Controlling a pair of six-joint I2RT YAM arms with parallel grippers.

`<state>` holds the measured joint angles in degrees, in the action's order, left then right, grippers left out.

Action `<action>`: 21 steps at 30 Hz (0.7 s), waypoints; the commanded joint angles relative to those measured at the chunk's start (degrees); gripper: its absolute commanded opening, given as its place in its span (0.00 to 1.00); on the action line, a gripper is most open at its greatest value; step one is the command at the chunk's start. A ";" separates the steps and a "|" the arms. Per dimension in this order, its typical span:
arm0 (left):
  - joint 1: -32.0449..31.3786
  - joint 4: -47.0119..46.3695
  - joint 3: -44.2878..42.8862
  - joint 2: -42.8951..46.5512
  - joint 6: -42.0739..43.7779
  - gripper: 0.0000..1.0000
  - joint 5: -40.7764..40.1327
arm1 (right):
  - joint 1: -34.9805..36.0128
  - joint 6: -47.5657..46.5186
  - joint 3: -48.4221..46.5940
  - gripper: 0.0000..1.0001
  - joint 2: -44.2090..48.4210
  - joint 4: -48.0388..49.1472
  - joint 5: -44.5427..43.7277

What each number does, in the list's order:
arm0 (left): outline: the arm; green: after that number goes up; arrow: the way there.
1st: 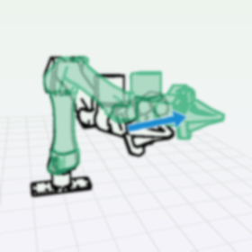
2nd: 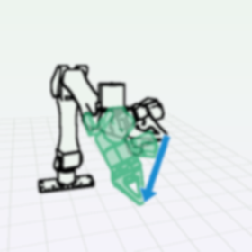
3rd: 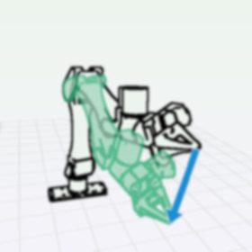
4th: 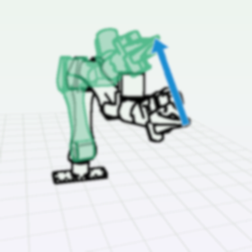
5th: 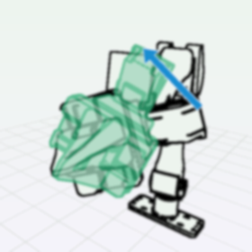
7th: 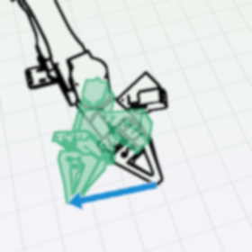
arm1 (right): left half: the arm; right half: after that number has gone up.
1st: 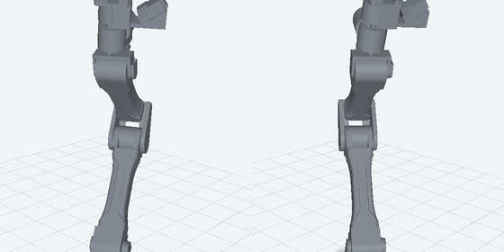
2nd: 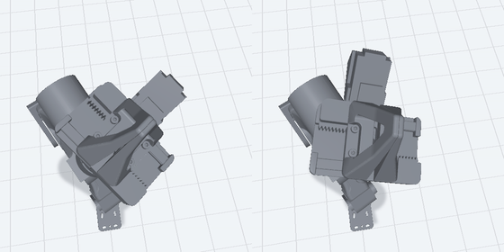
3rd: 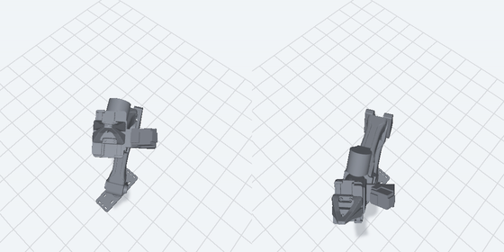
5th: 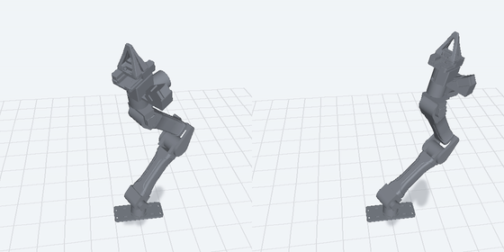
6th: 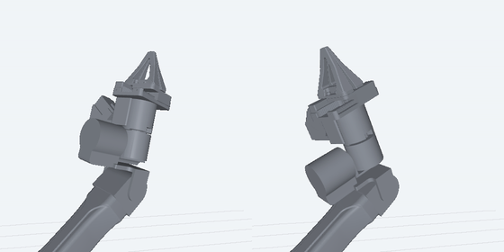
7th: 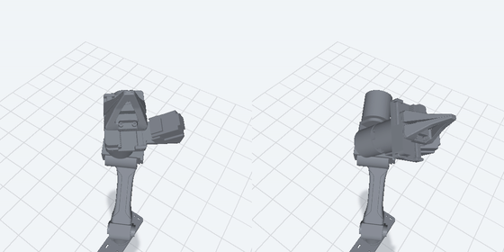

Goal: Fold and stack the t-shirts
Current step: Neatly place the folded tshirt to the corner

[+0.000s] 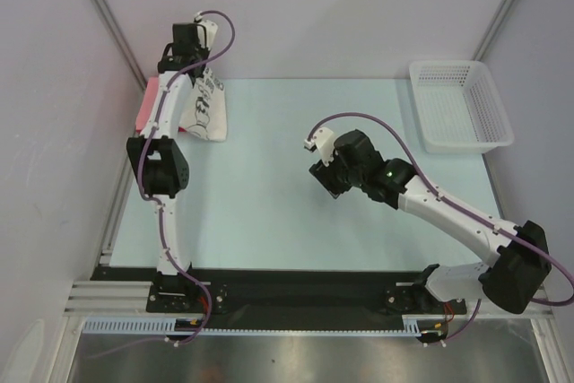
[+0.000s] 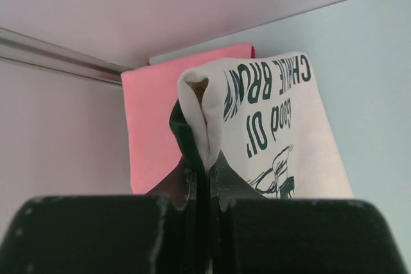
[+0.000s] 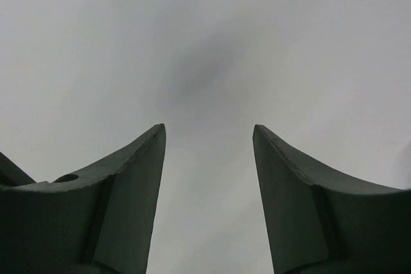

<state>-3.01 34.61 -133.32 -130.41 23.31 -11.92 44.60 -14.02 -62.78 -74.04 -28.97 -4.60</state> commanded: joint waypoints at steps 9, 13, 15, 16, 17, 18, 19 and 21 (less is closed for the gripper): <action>0.46 -1.47 -1.35 5.07 6.83 0.00 1.72 | -0.30 -1.36 -3.84 0.61 -1.37 2.60 1.09; 0.54 -2.44 -1.85 5.78 8.50 0.00 1.82 | -0.21 -1.18 -4.19 0.61 -1.98 3.13 1.35; 0.72 -2.79 -2.12 6.92 8.51 0.00 2.34 | -0.21 -1.01 -4.54 0.61 -1.99 2.87 1.26; 0.89 -2.88 -2.12 7.27 8.59 0.00 2.43 | -0.21 -0.92 -4.54 0.61 -1.99 2.87 1.26; 1.33 -3.06 -2.12 7.36 8.68 0.00 2.52 | -0.21 -0.83 -4.54 0.61 -1.99 2.95 1.26; 1.77 -3.06 -2.12 7.45 8.59 0.00 3.48 | -0.21 -0.92 -4.54 0.61 -1.99 2.87 1.26; 2.47 -2.97 -2.04 7.54 7.98 0.00 4.09 | -0.13 -0.75 -4.63 0.61 -2.07 2.78 1.26; 2.83 -3.06 -2.04 7.54 7.63 0.00 4.71 | -0.22 -0.74 -5.06 0.60 -2.25 2.78 0.82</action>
<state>-1.93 34.52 -134.04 -128.79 30.04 -8.80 44.40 -15.03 -65.01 -75.75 -27.97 -3.77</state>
